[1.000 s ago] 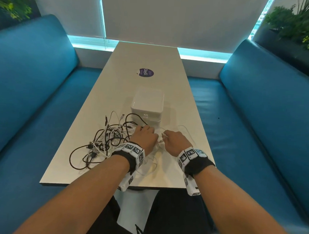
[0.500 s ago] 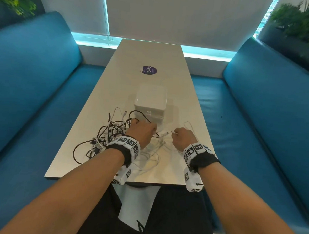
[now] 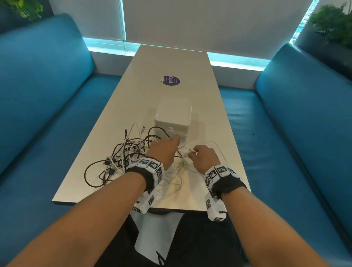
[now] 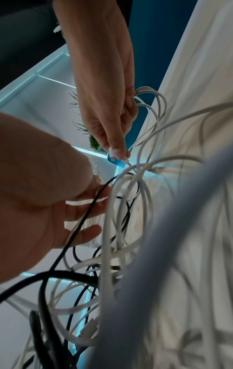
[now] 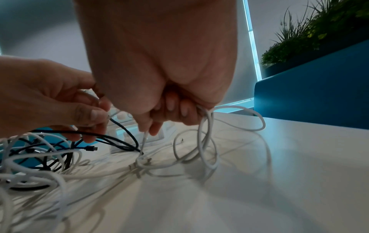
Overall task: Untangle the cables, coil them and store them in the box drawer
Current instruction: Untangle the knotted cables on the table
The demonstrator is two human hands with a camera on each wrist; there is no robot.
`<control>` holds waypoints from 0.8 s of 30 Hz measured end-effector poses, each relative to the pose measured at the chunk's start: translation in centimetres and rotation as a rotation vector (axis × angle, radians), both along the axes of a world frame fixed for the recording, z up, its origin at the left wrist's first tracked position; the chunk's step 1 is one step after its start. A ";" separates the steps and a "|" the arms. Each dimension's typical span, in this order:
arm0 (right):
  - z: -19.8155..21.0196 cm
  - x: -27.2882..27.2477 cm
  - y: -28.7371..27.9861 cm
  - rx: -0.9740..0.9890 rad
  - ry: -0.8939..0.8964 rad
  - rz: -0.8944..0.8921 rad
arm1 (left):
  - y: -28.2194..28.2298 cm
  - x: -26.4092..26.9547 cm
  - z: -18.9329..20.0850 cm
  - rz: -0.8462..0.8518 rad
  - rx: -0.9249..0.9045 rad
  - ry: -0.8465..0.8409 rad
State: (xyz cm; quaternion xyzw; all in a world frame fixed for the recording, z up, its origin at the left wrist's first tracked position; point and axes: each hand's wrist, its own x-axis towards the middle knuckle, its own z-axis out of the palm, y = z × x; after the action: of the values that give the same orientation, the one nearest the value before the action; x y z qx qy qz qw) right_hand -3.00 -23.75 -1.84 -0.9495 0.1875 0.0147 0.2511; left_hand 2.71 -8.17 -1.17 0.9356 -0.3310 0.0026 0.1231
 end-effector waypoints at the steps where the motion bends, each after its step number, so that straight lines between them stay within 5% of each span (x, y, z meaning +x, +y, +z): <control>1: 0.1 0.1 0.1 0.001 0.006 0.003 | 0.0 -0.1 0.0 0.021 0.013 -0.001; 6: 0.5 -0.1 0.3 0.006 -0.077 0.018 | -0.7 -0.3 0.4 -0.064 -0.068 -0.131; 11: 1.6 -0.8 -0.1 0.045 -0.137 0.019 | -2.1 -1.0 0.6 -0.196 -0.271 0.143; 18: 2.5 -1.5 -0.4 0.150 -0.202 -0.006 | -2.1 -0.5 -0.7 -0.034 0.189 -0.051; 24: 3.2 -1.2 0.3 0.220 -0.214 0.031 | -2.2 -0.9 -1.0 0.001 0.124 -0.177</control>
State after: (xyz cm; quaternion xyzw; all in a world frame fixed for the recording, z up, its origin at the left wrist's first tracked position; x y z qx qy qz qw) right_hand -4.15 -23.42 1.32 -0.9152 0.1424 -0.0623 0.3718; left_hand 1.76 -10.38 -2.17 0.9377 -0.3395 0.0651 0.0355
